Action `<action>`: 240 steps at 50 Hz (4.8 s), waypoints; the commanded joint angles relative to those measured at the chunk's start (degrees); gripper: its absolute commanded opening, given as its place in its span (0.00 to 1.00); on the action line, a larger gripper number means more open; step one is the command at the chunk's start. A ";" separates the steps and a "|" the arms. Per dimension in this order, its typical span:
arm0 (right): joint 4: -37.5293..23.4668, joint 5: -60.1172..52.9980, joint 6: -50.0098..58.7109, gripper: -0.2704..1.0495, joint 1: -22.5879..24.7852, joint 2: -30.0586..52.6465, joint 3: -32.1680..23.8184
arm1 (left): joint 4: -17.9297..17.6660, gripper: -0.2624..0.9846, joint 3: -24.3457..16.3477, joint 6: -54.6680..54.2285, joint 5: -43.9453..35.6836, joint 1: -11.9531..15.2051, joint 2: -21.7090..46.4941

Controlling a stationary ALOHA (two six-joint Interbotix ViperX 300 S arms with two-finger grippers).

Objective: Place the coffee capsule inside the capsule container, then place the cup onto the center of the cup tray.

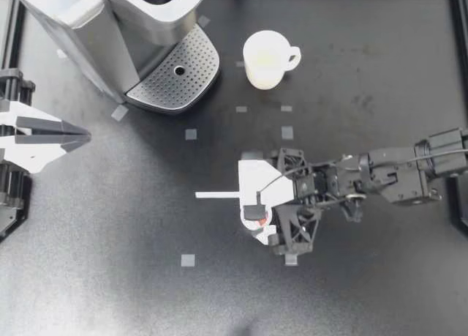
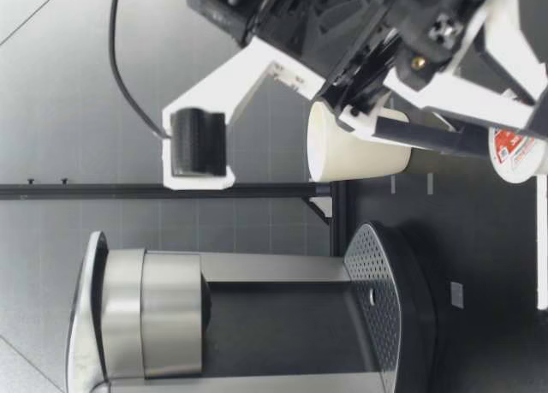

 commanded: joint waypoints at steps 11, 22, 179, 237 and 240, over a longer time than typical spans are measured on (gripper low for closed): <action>0.00 0.53 -0.26 0.65 -0.44 -1.58 -2.02 | 0.09 0.34 -0.53 0.00 -0.26 0.09 0.18; 0.44 0.53 0.18 0.56 -0.44 -2.72 -2.55 | 0.00 0.34 -0.79 -0.79 -0.18 0.18 0.35; 5.36 -26.10 9.05 0.56 0.09 -33.93 26.72 | 85.34 0.34 -58.71 -33.05 109.16 -5.80 56.51; 5.36 -27.07 9.23 0.56 0.18 -34.10 24.87 | 88.51 0.34 -47.99 -45.62 97.21 2.37 41.22; 5.36 -27.07 9.32 0.56 0.18 -34.01 24.79 | 88.51 0.34 -47.02 -47.37 95.27 3.16 39.81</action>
